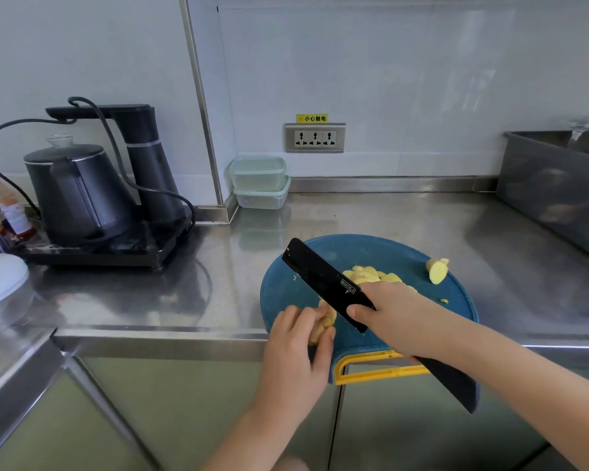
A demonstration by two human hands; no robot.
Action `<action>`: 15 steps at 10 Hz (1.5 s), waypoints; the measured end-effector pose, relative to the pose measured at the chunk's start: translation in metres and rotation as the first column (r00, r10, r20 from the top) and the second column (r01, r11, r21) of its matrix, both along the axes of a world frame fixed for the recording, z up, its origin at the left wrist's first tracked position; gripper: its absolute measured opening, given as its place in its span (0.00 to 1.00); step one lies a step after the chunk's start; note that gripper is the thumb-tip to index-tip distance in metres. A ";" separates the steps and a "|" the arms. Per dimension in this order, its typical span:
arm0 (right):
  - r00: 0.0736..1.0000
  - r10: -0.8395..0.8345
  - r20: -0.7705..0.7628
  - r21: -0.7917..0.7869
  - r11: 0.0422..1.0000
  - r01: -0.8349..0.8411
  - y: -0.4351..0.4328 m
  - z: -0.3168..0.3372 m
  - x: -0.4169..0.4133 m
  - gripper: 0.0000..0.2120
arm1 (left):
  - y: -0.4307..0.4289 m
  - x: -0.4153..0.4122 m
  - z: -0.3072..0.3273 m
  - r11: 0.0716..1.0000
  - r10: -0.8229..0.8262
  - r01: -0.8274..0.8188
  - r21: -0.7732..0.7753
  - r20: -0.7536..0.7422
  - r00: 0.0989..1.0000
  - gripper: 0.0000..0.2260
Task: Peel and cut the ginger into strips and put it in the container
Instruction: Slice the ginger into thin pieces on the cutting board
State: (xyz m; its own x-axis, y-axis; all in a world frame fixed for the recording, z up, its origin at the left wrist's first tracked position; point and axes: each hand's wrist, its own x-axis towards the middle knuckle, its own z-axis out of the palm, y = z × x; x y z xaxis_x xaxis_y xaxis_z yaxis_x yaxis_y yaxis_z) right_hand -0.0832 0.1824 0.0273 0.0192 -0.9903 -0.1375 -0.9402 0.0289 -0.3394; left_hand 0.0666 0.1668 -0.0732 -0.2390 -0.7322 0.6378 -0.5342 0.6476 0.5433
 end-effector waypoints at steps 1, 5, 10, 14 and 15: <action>0.999 -0.020 0.036 0.070 0.997 0.018 -0.004 -0.002 0.000 0.10 | 0.000 0.000 -0.001 1.000 -0.001 0.001 -0.007 0.006 1.000 0.12; 0.958 0.091 -0.272 -0.007 0.995 -0.096 -0.021 0.007 0.018 0.13 | -0.002 -0.002 -0.003 0.999 0.032 -0.032 -0.009 0.009 0.999 0.10; 0.993 0.018 -0.119 -0.028 0.999 -0.022 0.013 -0.014 -0.002 0.14 | -0.001 -0.001 -0.003 1.000 0.000 0.000 0.013 -0.069 0.998 0.10; 0.997 -0.065 0.032 -0.082 0.994 0.068 -0.008 -0.013 0.013 0.15 | -0.001 -0.005 -0.006 0.999 0.039 -0.039 0.005 -0.054 0.998 0.11; 0.984 0.073 -0.161 -0.037 0.996 -0.080 -0.013 -0.003 0.027 0.13 | -0.002 -0.005 -0.006 0.999 0.043 -0.043 0.004 -0.058 0.997 0.11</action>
State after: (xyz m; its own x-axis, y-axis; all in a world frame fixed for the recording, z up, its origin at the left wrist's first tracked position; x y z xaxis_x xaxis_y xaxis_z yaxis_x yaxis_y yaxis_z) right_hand -0.0567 0.1696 0.0240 0.0764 -0.9919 -0.1019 -0.9812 -0.0566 -0.1843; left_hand 0.0619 0.1648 -0.0789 -0.1701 -0.7429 0.6474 -0.5289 0.6232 0.5761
